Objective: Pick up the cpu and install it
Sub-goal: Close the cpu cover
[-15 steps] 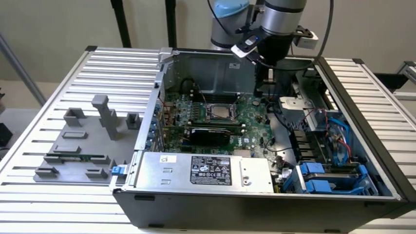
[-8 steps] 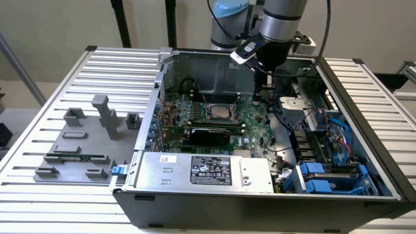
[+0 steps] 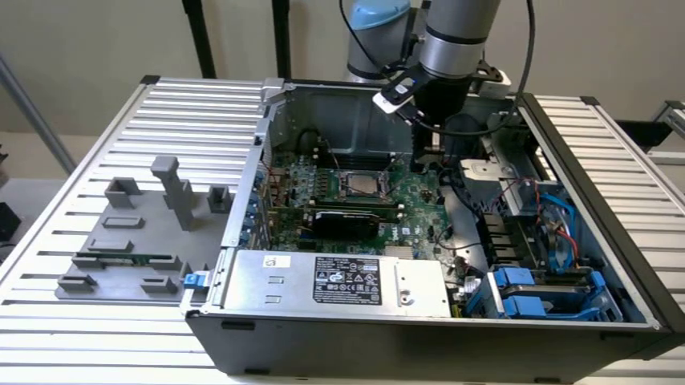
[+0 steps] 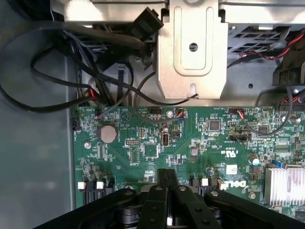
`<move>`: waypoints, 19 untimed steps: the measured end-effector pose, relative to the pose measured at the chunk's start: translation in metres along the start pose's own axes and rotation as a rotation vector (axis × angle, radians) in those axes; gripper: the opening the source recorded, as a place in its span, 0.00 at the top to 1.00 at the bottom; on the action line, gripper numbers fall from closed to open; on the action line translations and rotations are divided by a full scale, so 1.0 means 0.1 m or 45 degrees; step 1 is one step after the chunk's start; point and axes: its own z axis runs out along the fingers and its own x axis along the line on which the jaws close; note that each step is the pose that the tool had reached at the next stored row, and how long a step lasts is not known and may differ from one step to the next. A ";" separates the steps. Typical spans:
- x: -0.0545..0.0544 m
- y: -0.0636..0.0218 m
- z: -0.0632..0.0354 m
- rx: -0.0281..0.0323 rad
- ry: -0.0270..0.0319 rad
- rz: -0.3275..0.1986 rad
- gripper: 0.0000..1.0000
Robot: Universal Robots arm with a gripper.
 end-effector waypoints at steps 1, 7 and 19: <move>0.00 -0.005 0.003 0.0105 -0.0004 -0.001 0.89; -0.01 -0.042 0.010 0.0845 -0.0035 -0.003 0.89; -0.07 -0.259 0.092 0.1695 -0.0067 -0.006 0.89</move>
